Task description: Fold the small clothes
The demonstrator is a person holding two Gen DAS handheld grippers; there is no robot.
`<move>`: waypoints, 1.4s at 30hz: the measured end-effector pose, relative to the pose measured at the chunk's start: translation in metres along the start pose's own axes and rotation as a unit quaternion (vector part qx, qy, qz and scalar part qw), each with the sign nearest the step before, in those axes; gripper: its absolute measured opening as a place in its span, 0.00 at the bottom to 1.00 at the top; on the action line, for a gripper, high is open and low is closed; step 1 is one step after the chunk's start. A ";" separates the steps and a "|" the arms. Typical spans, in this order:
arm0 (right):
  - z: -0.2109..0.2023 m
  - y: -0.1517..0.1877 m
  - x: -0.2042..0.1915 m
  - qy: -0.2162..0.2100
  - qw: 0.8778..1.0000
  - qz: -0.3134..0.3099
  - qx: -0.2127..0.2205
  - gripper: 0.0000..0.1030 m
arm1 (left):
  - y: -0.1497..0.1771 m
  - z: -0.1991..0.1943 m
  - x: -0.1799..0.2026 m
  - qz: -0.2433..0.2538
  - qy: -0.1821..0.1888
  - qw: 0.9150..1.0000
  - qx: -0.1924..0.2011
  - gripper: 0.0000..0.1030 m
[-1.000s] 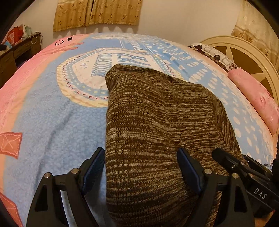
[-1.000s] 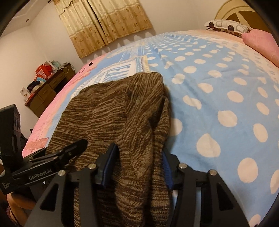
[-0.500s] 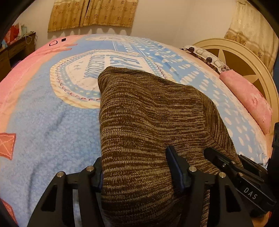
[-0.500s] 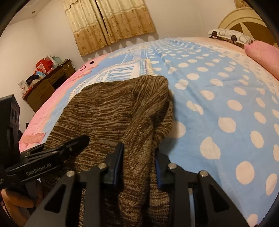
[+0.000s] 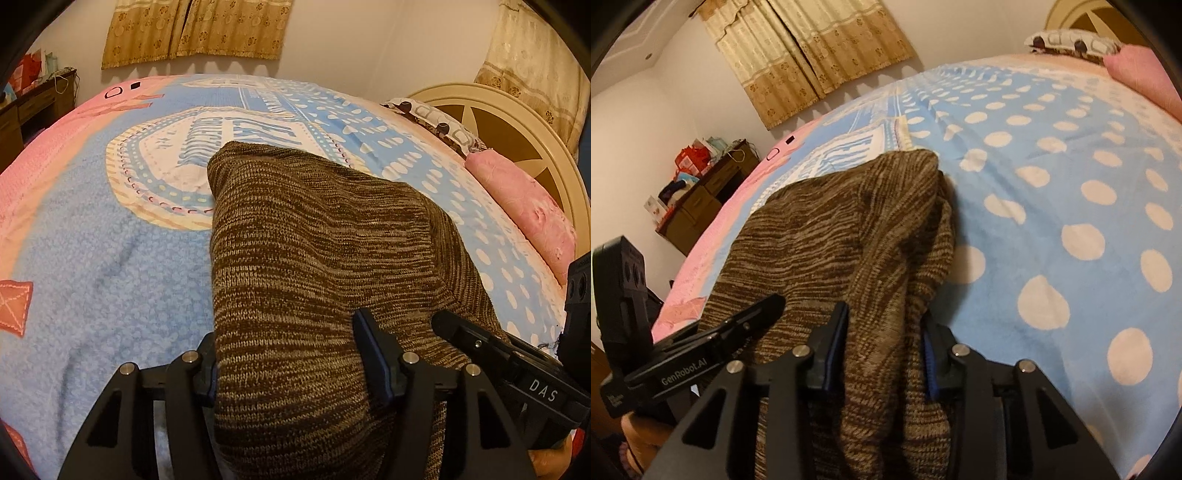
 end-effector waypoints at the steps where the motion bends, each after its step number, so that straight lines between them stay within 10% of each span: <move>1: 0.000 0.000 -0.001 0.000 1.000 0.000 -0.001 0.39 | 0.000 0.000 0.000 0.000 -0.001 1.000 0.001 0.60; 10: -0.001 0.002 -0.012 0.022 0.999 -0.033 0.001 0.31 | 0.000 0.000 0.001 0.003 -0.003 1.000 0.004 0.59; 18: -0.017 0.001 -0.025 0.036 0.999 -0.031 0.022 0.25 | -0.001 -0.023 0.007 0.026 -0.013 0.999 0.017 0.29; 42: -0.063 0.070 -0.185 -0.074 0.994 -0.059 0.053 0.25 | 0.066 -0.161 -0.098 -0.010 -0.091 0.995 0.047 0.28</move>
Point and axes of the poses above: each gripper's, at about its wrist camera, not at the fingertips, and z roughly the way its jaws point, x to its right, y to its underside, the point moved 5 cm from there along z, roughly the way its jaws point, and after that the axes turned 4 degrees about -z, right-handed, at the moved point
